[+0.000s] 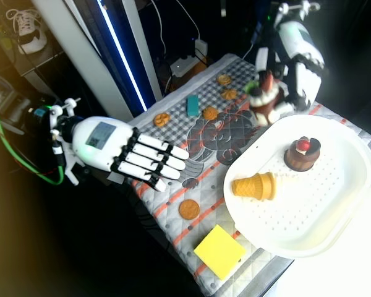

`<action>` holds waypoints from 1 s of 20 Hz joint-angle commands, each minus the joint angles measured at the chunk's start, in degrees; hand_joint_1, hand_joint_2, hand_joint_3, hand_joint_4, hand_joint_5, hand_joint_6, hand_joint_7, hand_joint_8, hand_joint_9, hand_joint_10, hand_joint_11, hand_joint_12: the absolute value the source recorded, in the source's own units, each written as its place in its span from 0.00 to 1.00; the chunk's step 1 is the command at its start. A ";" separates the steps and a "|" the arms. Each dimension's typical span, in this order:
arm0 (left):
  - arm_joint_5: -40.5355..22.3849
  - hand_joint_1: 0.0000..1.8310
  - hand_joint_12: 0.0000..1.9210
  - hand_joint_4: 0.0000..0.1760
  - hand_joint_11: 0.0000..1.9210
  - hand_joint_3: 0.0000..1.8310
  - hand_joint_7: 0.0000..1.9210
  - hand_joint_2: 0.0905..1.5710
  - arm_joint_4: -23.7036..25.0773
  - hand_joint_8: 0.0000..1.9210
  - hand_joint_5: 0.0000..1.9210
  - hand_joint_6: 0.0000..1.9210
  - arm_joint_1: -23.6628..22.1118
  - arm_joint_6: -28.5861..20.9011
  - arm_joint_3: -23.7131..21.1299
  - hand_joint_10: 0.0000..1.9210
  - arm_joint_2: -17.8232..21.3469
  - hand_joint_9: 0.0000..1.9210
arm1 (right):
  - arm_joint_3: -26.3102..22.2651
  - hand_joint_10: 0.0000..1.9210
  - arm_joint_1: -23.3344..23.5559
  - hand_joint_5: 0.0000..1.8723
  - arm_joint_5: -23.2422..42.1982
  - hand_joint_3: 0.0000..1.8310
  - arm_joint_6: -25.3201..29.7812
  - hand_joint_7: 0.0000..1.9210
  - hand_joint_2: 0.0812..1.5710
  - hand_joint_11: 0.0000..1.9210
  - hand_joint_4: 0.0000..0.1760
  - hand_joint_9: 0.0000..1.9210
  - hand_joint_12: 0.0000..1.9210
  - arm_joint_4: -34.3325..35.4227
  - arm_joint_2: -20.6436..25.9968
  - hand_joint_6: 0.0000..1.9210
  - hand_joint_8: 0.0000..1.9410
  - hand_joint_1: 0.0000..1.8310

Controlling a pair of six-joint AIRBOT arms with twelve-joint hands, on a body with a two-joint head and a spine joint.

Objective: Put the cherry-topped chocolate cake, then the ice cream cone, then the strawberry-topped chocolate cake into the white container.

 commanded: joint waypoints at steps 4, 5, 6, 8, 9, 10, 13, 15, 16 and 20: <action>-1.17 0.60 1.00 0.00 0.24 0.00 0.34 0.84 -4.11 0.86 0.28 0.80 -2.13 0.76 5.86 0.90 -4.58 0.24 | 0.34 0.00 0.12 0.00 6.70 0.00 0.33 0.00 0.79 0.00 0.00 0.00 0.21 -0.66 -0.18 0.00 0.00 0.36; -0.30 0.58 1.00 0.01 0.18 0.00 0.32 0.85 -4.95 0.86 0.26 0.84 -2.49 0.76 7.26 0.86 -5.72 0.20 | 0.35 0.00 0.08 0.00 6.70 0.00 0.41 0.00 0.79 0.00 0.00 0.00 0.20 -0.66 -0.15 0.00 0.00 0.36; 0.16 0.58 1.00 0.04 0.16 0.00 0.32 0.86 -5.30 0.86 0.26 0.85 -2.68 0.77 7.95 0.86 -6.16 0.19 | 0.35 0.00 0.07 0.00 6.70 0.00 0.43 0.00 0.79 0.00 0.00 0.00 0.20 -0.66 -0.15 0.00 0.00 0.36; 1.09 0.63 1.00 0.00 0.03 0.00 0.13 0.75 -6.23 0.65 0.07 0.68 -3.08 0.77 9.34 0.76 -7.08 0.11 | 0.35 0.00 0.07 0.00 6.70 0.00 0.51 0.00 0.79 0.00 0.00 0.00 0.22 -0.66 -0.15 0.00 0.00 0.35; 1.14 0.63 1.00 0.00 0.01 0.00 0.12 0.74 -6.25 0.58 0.05 0.66 -3.23 0.80 9.38 0.73 -7.08 0.09 | 0.35 0.00 0.07 0.00 6.70 0.00 0.53 0.00 0.79 0.00 0.00 0.00 0.22 -0.66 -0.15 0.00 0.00 0.35; 1.04 0.61 0.96 0.10 0.00 0.00 0.09 0.72 -6.27 0.47 0.03 0.55 -3.40 0.80 9.26 0.66 -6.90 0.06 | 0.35 0.00 0.01 0.00 6.70 0.00 0.60 0.00 0.79 0.00 0.00 0.00 0.21 -0.66 -0.15 0.00 0.00 0.35; 0.75 0.50 0.74 0.51 0.00 0.00 0.07 0.66 -6.19 0.08 0.01 0.20 -3.62 0.82 8.68 0.32 -6.22 0.01 | 0.35 0.00 -0.07 0.00 6.72 0.00 0.67 0.00 0.78 0.00 0.00 0.00 0.21 -0.64 -0.17 0.00 0.00 0.33; 0.49 0.44 0.77 0.80 0.00 0.00 0.02 0.64 -6.18 0.01 0.00 0.11 -3.57 0.83 8.31 0.16 -6.00 0.00 | 0.34 0.00 -0.19 0.00 7.00 0.00 0.67 0.00 0.78 0.00 0.00 0.00 0.19 -0.56 -0.17 0.00 0.00 0.34; -0.11 0.43 0.83 0.96 0.00 0.00 0.01 0.64 -5.80 0.01 0.00 0.07 -3.49 0.84 7.39 0.18 -5.34 0.00 | 0.33 0.00 -0.21 0.00 7.07 0.00 0.67 0.00 0.78 0.00 0.00 0.00 0.18 -0.56 -0.17 0.00 0.00 0.35; -5.16 0.44 0.92 0.69 0.00 0.00 0.00 0.65 -2.51 0.00 0.00 0.00 -3.29 0.82 1.55 0.02 -0.88 0.00 | 0.02 0.00 -0.43 0.00 7.30 0.00 0.67 0.00 0.78 0.00 0.00 0.00 0.16 -0.49 -0.11 0.00 0.00 0.34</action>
